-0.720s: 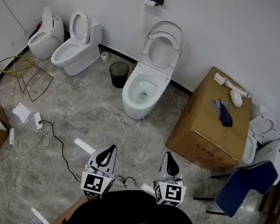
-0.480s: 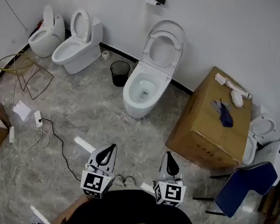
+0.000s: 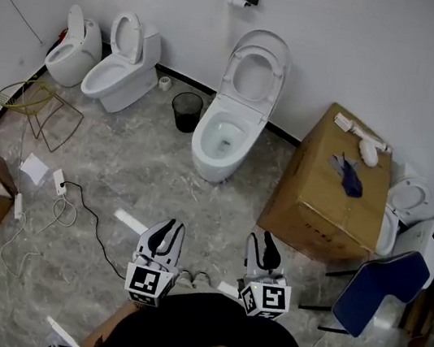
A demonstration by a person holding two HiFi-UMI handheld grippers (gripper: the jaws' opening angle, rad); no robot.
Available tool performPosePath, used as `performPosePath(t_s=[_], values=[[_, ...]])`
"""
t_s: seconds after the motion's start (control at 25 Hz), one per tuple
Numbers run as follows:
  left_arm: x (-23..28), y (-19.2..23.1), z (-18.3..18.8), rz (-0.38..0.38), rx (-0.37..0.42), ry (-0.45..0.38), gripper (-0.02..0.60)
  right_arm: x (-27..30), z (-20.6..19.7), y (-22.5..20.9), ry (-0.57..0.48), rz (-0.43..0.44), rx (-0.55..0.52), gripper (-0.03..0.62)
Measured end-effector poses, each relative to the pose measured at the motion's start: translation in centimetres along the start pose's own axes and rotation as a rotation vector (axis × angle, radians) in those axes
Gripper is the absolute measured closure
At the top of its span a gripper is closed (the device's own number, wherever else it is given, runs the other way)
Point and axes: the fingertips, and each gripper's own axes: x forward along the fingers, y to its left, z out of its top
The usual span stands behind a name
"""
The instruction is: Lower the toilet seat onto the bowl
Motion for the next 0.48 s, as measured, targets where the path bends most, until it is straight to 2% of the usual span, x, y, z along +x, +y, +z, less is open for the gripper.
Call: performPosePath(t_s=[0.08,0.24,0.36,0.48], values=[[0.3,-0.2,0.2,-0.011,-0.022,-0.007,0.328,0.3,0.1,0.0,-0.003,0.012,0.002,0.362],[0.7,0.0,0.7,-0.009,-0.02,-0.043,0.205,0.8,0.4,-0.1,-0.014,-0.007,-0.032,0.212],[1.0,0.1,0.5,-0.028,-0.031,-0.049,0.073,1.2,0.4,0.2,-0.011,-0.002,-0.061,0.121],[1.6,0.0,1.2,-0.05,-0.047,-0.05,0.014,1.8,0.1,0.3,0.007,0.024,-0.083,0.05]])
